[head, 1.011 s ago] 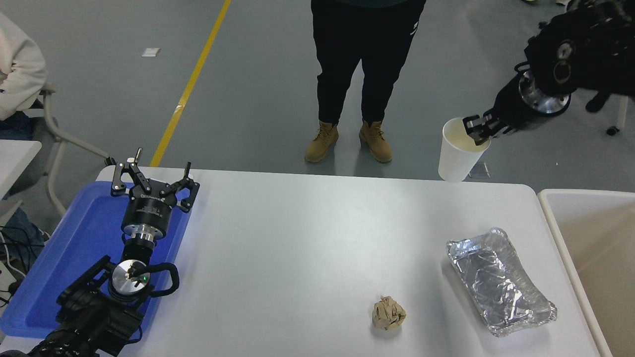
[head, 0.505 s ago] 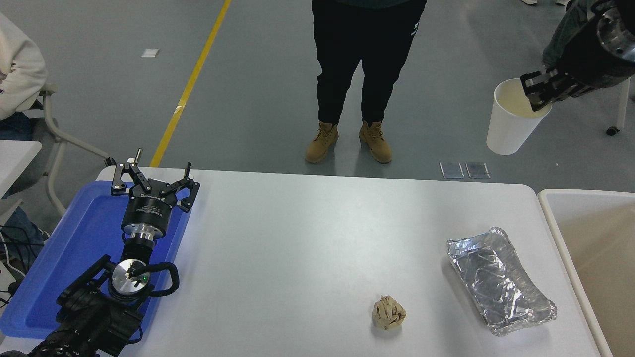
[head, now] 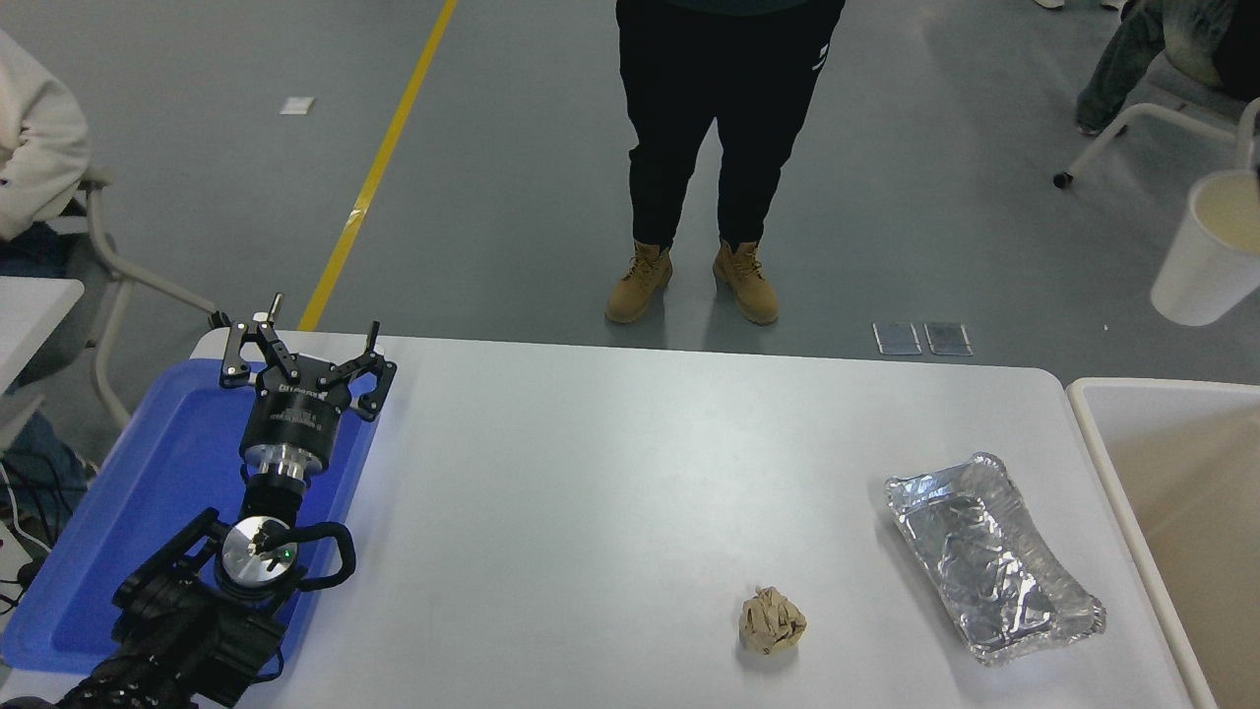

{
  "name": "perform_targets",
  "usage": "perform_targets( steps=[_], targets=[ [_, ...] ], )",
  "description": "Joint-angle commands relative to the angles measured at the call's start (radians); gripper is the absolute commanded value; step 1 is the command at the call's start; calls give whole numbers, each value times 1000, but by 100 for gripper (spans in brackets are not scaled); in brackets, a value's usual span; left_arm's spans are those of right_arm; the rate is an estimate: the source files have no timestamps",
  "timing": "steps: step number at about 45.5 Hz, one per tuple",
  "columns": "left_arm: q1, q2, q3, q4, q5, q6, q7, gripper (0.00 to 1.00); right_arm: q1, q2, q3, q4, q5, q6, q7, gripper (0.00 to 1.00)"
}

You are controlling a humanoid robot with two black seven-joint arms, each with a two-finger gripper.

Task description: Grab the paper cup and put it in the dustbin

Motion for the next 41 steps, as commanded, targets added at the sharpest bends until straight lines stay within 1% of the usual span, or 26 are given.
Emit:
perform_targets(
  steps=[1, 4, 14, 19, 27, 33, 37, 41],
  targets=[
    [0, 1, 0, 0, -1, 0, 0, 100, -234, -78, 135, -236, -29, -24, 46, 0],
    [0, -1, 0, 0, -1, 1, 0, 100, -294, -80, 158, -275, -29, -53, 68, 0],
    [0, 1, 0, 0, -1, 1, 0, 100, -515, -84, 213, -379, -9, -200, 111, 0],
    [0, -1, 0, 0, -1, 1, 0, 100, -665, -77, 295, -433, 4, -263, 117, 0],
    [0, 1, 1, 0, -2, 1, 0, 100, -897, -58, 446, -528, 59, -328, 118, 0],
    [0, 1, 1, 0, -1, 1, 0, 100, -1027, -5, 501, -595, 138, -381, 118, 0],
    [0, 1, 0, 0, -2, 1, 0, 100, -1101, 40, 506, -640, 221, -424, 117, 0],
    [0, 1, 0, 0, -2, 1, 0, 100, -1159, 70, 506, -683, 269, -455, 117, 0]
  ],
)
